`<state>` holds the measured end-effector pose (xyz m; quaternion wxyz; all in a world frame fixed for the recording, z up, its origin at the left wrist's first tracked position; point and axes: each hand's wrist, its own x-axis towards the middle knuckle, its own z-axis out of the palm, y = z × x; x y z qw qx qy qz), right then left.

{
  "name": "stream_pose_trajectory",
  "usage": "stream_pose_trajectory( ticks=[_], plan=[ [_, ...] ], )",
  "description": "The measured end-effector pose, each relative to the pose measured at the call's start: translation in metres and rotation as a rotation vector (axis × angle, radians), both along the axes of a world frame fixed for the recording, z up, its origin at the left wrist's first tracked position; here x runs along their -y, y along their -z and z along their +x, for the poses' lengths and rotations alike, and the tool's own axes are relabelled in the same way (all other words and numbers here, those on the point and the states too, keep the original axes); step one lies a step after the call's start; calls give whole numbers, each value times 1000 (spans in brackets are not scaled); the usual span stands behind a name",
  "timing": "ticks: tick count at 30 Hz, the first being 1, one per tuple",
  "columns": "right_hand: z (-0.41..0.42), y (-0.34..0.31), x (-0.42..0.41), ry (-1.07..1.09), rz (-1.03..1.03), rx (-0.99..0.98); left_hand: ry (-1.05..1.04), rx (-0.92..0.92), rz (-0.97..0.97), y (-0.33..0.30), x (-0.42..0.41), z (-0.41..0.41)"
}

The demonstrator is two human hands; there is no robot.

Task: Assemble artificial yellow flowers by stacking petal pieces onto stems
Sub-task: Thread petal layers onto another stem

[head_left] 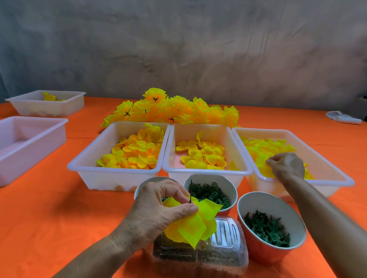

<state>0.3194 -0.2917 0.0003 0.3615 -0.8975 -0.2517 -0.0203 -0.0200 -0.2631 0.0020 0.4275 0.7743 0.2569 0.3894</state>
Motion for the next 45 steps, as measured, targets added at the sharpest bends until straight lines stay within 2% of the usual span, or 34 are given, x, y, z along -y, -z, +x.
stream_pose_trajectory(
  ticks=[4,7,10,14,18,23,26,34,42,45],
  plan=[
    [7,-5,4,9,267,-114,-11,7,-6,1,0,1],
    [9,-7,6,-60,456,-283,-7,1,-16,1,0,1],
    [9,-9,9,-102,540,-379,-2,-12,-28,1,1,0],
    [6,-13,13,-53,654,-468,0,2,-36,1,1,1],
    [5,-11,17,-55,667,-459,2,27,-45,1,3,1],
    [5,-6,21,-22,588,-281,-9,8,-53,2,2,1],
    [6,-4,16,-42,562,-249,-20,-6,-52,2,3,1],
    [11,-2,5,-42,523,-302,-11,3,-50,1,4,0],
    [8,-11,5,-65,708,-539,-7,0,-50,2,3,0],
    [5,-11,8,-126,700,-564,-11,3,-54,2,3,0]
  ],
)
